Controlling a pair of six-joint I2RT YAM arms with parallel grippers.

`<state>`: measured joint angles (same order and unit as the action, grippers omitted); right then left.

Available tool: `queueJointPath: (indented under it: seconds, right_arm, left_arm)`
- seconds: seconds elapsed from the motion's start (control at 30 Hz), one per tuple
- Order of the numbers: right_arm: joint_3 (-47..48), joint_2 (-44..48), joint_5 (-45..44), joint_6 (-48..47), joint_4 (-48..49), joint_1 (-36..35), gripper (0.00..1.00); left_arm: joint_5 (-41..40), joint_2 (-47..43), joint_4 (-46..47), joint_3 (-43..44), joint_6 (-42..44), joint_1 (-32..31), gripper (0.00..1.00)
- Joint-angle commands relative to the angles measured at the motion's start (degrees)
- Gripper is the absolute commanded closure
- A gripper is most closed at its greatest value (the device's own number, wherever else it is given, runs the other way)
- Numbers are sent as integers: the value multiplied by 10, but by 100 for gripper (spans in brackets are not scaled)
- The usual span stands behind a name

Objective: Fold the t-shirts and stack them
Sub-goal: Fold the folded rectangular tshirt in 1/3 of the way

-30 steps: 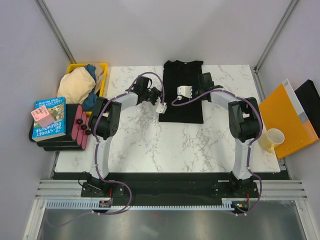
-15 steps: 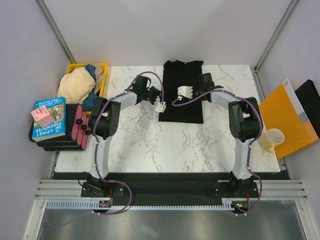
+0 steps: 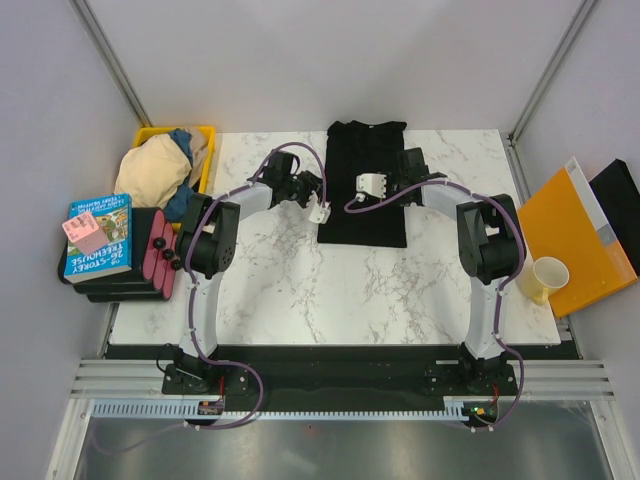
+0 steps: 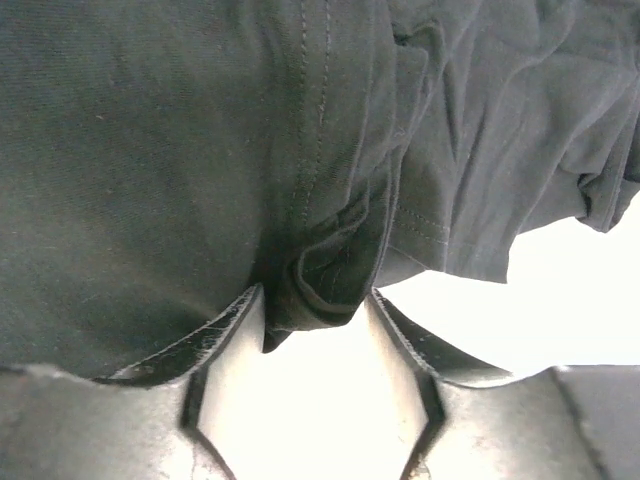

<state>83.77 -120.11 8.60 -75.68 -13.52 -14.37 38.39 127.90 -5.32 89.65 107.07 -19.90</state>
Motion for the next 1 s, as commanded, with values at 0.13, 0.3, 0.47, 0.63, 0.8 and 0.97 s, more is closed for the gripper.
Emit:
queueJointPath:
  seconds: [0.13,0.3,0.47,0.63,0.8,0.97]
  right_arm:
    - [3,3,-13,30,31,3,46]
    - [18,12,-22,38,36,4,45]
    - [40,26,-45,48,41,5,41]
    - [43,46,-56,57,48,9,35]
    - [53,60,-78,99,49,12,22]
    - [95,66,-63,162,-4,15,21]
  left_arm:
    - [-7,9,36,15,-28,3,61]
    - [-20,8,69,14,-35,6,62]
    - [-41,-2,99,24,-63,10,61]
    - [-51,-29,118,15,-82,18,60]
    - [-56,-60,125,-9,-94,25,58]
    - [-37,-98,111,-28,-124,26,53]
